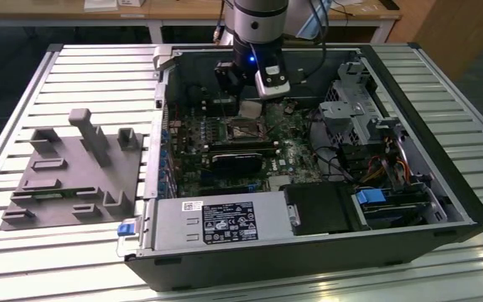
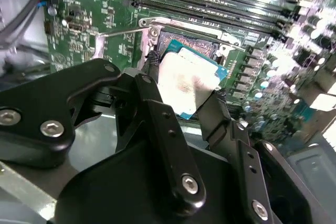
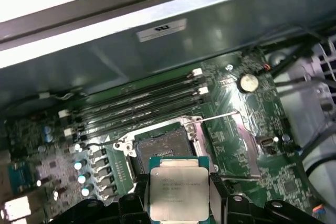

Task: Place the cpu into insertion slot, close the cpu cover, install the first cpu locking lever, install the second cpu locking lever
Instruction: 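Place the cpu into insertion slot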

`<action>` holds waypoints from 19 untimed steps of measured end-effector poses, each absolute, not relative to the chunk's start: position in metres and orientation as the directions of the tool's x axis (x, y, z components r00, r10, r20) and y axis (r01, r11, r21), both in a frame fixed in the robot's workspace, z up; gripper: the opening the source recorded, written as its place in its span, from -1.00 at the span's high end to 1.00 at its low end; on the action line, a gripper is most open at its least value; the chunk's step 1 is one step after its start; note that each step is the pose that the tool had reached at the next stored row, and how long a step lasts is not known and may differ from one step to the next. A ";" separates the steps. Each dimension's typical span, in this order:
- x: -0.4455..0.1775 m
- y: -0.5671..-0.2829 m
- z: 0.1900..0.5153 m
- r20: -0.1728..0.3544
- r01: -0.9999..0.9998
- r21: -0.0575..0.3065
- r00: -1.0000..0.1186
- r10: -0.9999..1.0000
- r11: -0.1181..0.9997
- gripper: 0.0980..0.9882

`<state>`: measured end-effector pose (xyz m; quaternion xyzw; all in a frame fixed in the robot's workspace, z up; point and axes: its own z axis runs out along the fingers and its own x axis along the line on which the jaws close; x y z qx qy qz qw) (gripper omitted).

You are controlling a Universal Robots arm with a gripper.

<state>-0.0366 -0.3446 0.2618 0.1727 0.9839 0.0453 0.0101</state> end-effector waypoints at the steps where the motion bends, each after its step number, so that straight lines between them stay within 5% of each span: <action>1: -0.037 -0.345 0.262 -0.004 0.355 0.093 -0.934 0.357 0.930 0.01; 19: -0.037 -0.345 0.259 -0.004 0.635 0.093 -0.770 0.638 0.767 0.01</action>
